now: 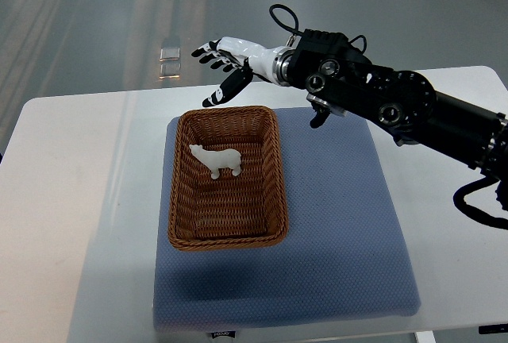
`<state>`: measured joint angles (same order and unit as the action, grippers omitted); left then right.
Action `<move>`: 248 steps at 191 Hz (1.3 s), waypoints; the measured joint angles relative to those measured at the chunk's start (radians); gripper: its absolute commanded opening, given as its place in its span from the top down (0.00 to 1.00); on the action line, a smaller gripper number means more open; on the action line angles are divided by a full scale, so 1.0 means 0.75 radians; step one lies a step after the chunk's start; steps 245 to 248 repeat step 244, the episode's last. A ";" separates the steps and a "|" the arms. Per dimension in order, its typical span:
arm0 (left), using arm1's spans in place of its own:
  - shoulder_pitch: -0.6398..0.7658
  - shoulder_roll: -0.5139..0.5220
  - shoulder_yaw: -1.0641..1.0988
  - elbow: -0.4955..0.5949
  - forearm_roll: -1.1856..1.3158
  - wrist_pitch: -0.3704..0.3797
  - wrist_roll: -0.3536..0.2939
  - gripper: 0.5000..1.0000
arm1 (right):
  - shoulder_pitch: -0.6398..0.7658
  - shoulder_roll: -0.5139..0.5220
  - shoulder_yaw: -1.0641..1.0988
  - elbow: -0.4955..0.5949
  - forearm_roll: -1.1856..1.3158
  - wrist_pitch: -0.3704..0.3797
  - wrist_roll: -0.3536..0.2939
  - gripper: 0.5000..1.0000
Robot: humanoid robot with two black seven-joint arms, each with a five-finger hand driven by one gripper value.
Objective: Place white bear in brown basket with right hand
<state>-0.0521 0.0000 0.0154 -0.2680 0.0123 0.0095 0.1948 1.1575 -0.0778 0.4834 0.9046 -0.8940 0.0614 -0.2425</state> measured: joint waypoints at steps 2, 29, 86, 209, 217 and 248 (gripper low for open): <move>0.000 0.000 0.000 0.000 0.000 0.000 0.000 0.00 | -0.019 -0.005 0.040 0.000 0.002 0.000 0.000 0.16; 0.000 0.000 0.002 -0.001 0.000 0.000 0.000 0.00 | -0.178 -0.017 0.374 -0.004 0.019 0.000 -0.005 0.15; 0.000 0.000 0.003 -0.003 0.002 0.000 0.000 0.00 | -0.362 -0.001 0.766 -0.106 0.298 -0.010 0.038 0.16; -0.002 0.000 0.004 -0.013 0.002 0.000 0.000 0.00 | -0.535 0.104 0.905 -0.351 1.083 0.222 0.603 0.15; -0.002 0.000 0.004 -0.014 0.002 0.000 0.000 0.00 | -0.535 0.104 0.905 -0.352 1.083 0.221 0.604 0.15; -0.001 0.000 0.004 -0.015 0.002 0.000 0.000 0.00 | -0.537 0.104 0.904 -0.354 1.083 0.215 0.605 0.15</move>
